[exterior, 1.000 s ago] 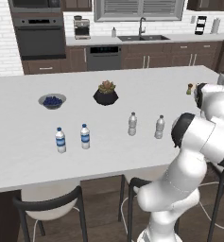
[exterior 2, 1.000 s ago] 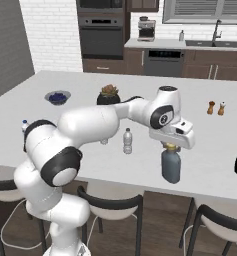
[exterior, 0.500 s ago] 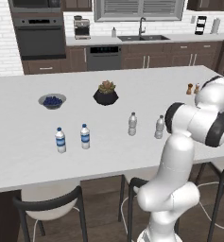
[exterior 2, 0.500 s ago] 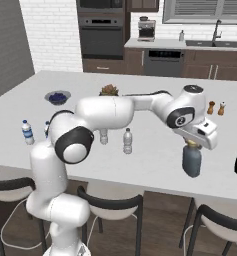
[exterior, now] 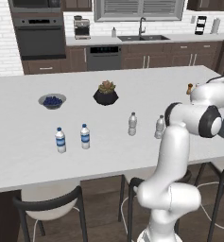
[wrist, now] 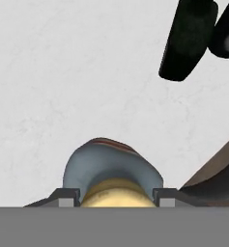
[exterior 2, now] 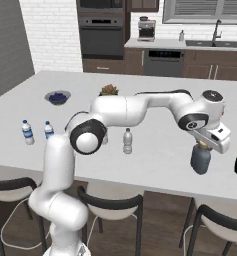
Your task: Move the plastic bottles in the middle to the plastics group, and the glass bottles in the middle to the glass group.
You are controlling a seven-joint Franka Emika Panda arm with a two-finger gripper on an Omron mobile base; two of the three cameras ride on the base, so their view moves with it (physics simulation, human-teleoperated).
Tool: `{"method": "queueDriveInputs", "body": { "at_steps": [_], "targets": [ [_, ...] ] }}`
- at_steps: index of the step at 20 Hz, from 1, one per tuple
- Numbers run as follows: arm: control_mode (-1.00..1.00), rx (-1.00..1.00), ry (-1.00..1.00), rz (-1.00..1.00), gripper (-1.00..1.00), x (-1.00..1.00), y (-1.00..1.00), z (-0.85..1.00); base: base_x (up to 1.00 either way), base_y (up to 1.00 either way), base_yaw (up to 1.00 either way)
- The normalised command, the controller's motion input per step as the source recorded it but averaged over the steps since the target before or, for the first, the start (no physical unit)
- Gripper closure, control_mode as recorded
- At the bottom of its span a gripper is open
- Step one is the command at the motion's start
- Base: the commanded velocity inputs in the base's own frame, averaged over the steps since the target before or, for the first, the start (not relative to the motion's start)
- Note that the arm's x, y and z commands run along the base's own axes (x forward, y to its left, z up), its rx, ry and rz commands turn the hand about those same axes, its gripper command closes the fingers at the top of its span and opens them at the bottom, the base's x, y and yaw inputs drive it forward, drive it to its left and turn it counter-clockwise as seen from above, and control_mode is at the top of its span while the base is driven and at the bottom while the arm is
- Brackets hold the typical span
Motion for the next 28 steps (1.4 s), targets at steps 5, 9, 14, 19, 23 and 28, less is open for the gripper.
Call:
{"method": "queueDriveInputs", "body": {
  "at_steps": [5, 9, 14, 19, 23, 28],
  "targets": [
    [-1.00, -0.08, 0.00, -0.08, 1.00, 0.29, -0.19, -0.05, 0.00, 0.00, 0.00],
    [-1.00, -0.10, 0.00, -0.06, 1.00, 0.03, -0.16, -0.31, 0.00, 0.00, 0.00],
    [-1.00, -0.12, 0.04, -0.05, 1.00, -0.03, 0.10, -0.70, 0.00, 0.00, 0.00],
    [-1.00, -0.02, 0.01, -0.01, 1.00, 0.09, 0.14, -0.62, 0.00, 0.00, 0.00],
    [-1.00, 0.00, 0.00, 0.00, 1.00, 0.06, 0.05, -0.58, 0.00, 0.00, 0.00],
    [-1.00, 0.00, 0.00, 0.00, 1.00, 0.00, 0.00, -0.60, 0.00, 0.00, 0.00]
  ]
}}
